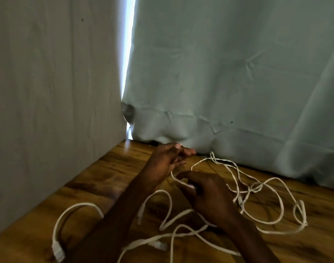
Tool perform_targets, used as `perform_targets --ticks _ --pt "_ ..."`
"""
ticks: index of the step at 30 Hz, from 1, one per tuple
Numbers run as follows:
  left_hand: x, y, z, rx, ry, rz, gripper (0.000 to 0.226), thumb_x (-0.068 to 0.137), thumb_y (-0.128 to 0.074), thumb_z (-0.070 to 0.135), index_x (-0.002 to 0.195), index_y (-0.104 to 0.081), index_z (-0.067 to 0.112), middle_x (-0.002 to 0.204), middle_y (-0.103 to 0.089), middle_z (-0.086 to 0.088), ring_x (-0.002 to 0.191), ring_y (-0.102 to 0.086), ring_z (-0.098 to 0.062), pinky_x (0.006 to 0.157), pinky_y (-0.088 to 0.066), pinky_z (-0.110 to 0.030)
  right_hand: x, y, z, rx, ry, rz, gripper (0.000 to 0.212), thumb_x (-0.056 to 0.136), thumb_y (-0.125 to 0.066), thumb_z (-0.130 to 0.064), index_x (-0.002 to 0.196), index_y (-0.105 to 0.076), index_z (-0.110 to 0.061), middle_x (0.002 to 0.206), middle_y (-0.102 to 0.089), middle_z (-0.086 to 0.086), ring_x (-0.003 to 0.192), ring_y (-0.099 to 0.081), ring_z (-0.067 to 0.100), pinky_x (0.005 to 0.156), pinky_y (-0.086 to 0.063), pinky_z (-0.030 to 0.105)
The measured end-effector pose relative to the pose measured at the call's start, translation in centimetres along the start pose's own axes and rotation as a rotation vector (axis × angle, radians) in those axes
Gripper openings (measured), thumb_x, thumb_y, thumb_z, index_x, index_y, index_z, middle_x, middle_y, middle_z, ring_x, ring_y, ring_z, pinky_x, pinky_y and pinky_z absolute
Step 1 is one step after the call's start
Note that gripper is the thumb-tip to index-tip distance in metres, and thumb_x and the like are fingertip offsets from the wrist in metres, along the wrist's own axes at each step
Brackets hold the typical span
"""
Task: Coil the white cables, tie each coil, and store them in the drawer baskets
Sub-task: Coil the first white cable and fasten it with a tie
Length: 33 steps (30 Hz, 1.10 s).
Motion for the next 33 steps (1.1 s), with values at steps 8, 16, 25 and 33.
perform_targets --ticks 8,16,25,33 --pt "-1.0 -1.5 -0.3 0.238 0.073 -0.208 0.036 0.101 -0.054 0.018 0.072 -0.075 0.018 0.060 -0.064 -0.011 0.041 -0.049 -0.014 0.041 -0.031 -0.019 0.6 3.0 1.0 0.362 -0.127 0.338 0.029 0.087 -0.078 0.002 0.108 -0.073 -0.017 0.101 -0.074 -0.010 0.096 -0.072 0.014 0.085 -0.056 0.030" --pt "-2.6 -3.5 -0.8 -0.321 0.392 -0.454 0.030 0.101 -0.045 0.024 0.100 -0.060 -0.002 0.070 -0.056 -0.005 0.044 -0.037 -0.001 0.039 -0.012 -0.018 0.3 3.8 3.5 0.483 -0.309 0.450 0.005 0.087 -0.080 -0.017 0.085 -0.076 -0.020 0.078 -0.074 -0.008 0.070 -0.067 0.010 0.067 -0.051 0.030" --pt "-3.2 -4.3 -0.1 -0.560 0.386 -0.563 0.037 0.108 -0.031 0.023 0.103 -0.062 0.003 0.052 -0.031 0.006 0.038 -0.018 -0.007 0.043 -0.016 -0.024 0.5 3.7 4.3 0.590 -0.288 0.347 0.016 0.098 -0.069 -0.024 0.088 -0.078 -0.015 0.063 -0.065 -0.007 0.058 -0.057 0.006 0.060 -0.043 0.026" --pt "-2.2 -3.3 0.1 -0.820 0.274 -0.455 0.026 0.107 -0.037 0.022 0.092 -0.055 0.010 0.053 -0.027 0.007 0.036 -0.020 -0.010 0.041 -0.019 -0.025 0.0 2.9 4.3 0.068 -0.255 0.229 0.028 0.103 -0.057 -0.045 0.084 -0.071 -0.031 0.061 -0.057 -0.021 0.066 -0.062 0.005 0.061 -0.046 0.032"
Point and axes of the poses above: each hand's wrist, its own x-axis towards the middle knuckle, its own y-axis out of the back of the hand, z = x × y, the point moved 6 cm from there along x, towards the middle knuckle
